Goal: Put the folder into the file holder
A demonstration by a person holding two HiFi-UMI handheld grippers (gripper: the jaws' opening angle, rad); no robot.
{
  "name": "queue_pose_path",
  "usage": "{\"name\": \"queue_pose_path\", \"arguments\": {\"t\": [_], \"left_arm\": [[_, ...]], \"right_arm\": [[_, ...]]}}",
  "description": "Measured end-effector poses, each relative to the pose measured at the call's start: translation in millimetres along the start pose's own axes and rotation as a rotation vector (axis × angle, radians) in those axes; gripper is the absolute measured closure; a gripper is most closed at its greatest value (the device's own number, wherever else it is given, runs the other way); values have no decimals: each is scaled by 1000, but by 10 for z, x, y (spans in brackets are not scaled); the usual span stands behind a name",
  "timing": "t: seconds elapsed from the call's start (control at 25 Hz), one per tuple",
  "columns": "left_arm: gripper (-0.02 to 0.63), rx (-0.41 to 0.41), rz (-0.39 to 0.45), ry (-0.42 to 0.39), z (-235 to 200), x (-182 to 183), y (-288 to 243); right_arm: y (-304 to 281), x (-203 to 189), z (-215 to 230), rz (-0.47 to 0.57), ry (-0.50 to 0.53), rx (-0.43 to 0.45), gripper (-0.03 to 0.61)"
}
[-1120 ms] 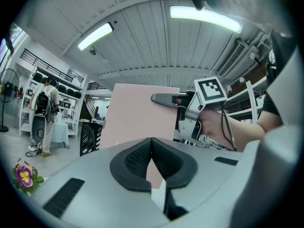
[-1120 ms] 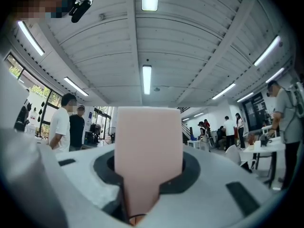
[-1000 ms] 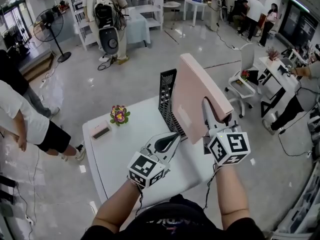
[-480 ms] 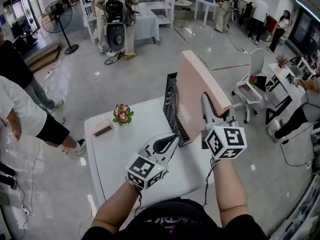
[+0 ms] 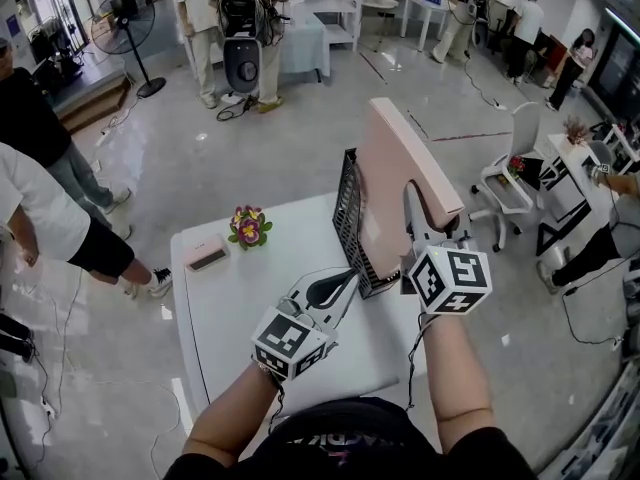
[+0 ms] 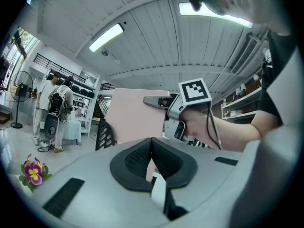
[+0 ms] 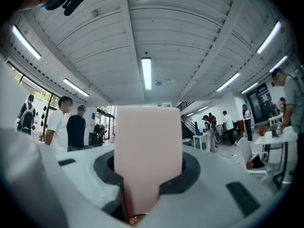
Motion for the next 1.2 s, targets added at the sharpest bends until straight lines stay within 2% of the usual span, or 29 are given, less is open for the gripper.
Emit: {"name": "queue_pose_path", "arguments": {"t": [0.36, 1.2], "left_arm": [[612, 32, -6, 23, -176, -37, 62], [612, 48, -40, 52, -211, -158, 167]], "right_arm": [[-109, -295, -174, -42, 4, -6, 431], [-59, -912, -438, -150, 7, -36, 431]]}}
Point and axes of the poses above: the fingertips, and each gripper's own axes: y backward along the fingers, z to its right, x out of its top, the point moved 10 cm from there along y, backward along the fingers, and after that the axes turned 15 degrees about y, right-handed, at the moved point
